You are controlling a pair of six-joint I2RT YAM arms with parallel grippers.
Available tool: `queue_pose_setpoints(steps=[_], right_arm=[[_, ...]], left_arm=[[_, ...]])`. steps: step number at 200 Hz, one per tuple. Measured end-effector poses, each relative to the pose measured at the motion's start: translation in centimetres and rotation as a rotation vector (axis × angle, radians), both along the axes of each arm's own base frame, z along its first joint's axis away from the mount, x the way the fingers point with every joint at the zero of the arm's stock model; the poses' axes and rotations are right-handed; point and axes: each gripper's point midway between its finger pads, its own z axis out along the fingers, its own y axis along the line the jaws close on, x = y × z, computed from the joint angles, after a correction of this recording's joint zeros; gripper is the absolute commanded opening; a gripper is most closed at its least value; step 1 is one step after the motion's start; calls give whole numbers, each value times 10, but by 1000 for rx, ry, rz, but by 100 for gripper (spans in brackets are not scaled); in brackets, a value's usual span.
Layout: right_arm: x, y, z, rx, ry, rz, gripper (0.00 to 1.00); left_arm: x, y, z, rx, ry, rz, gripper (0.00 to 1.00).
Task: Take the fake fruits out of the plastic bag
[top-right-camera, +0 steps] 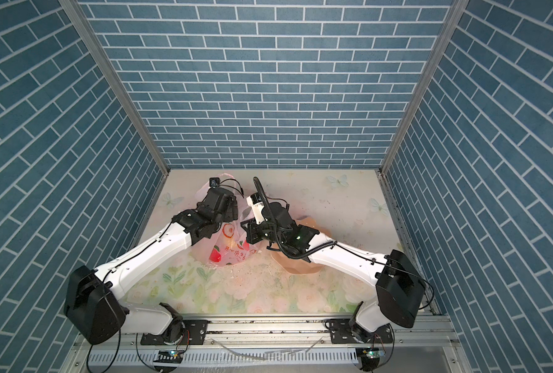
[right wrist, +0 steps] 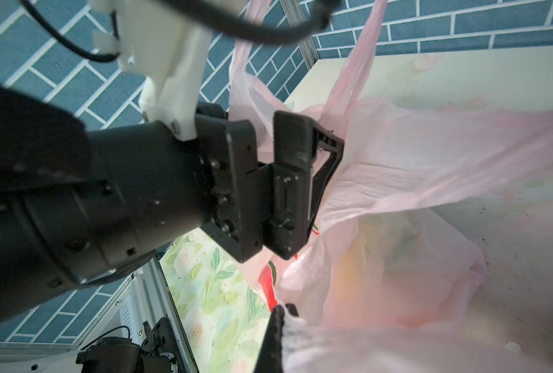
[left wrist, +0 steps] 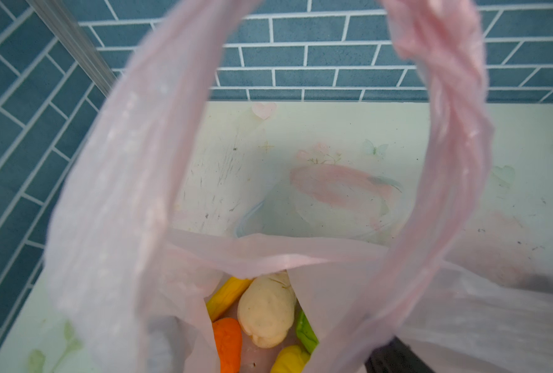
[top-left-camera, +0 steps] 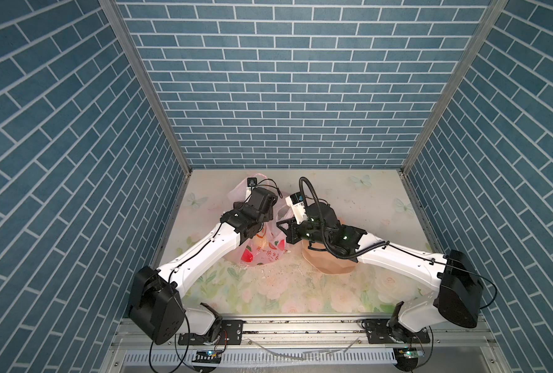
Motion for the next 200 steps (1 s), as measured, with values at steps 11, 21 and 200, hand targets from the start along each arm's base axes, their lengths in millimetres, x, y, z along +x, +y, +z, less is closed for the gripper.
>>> queue_pose_setpoints(steps=[11,21,200], right_arm=[[-3,-1,2,4,-3,4,0],[-5,-2,4,7,-5,6,0],[3,-12,-19,-48,8,-75,5]], left_arm=[[1,0,0,-4,-4,3,92],[3,0,-2,-3,-3,6,92],[-92,40,15,-241,-114,-71,21]])
